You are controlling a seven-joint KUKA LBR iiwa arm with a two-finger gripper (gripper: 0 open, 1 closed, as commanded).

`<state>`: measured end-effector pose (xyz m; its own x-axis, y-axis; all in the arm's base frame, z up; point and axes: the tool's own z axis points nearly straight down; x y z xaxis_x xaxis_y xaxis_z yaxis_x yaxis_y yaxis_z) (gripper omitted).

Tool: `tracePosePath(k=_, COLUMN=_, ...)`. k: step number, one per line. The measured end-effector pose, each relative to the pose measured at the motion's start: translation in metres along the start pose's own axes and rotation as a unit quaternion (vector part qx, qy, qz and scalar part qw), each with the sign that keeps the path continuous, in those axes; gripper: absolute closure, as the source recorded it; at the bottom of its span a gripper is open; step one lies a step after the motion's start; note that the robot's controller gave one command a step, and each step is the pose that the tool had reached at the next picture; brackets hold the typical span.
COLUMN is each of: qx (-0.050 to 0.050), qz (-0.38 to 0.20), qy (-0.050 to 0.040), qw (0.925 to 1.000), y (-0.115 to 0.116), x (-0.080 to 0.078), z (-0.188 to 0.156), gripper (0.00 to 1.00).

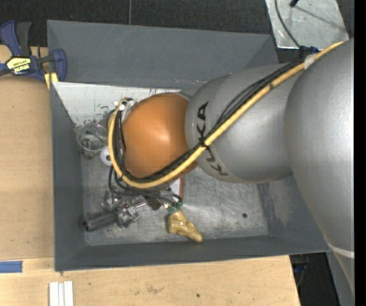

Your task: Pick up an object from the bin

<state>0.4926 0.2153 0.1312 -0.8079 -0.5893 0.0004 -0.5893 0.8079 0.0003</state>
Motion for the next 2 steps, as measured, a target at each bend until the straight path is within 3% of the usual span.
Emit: tracePosePath(k=2, qx=0.0, qz=0.0, qy=-0.0015, qw=1.0, y=0.0, x=-0.001, z=-0.025, gripper=1.0)
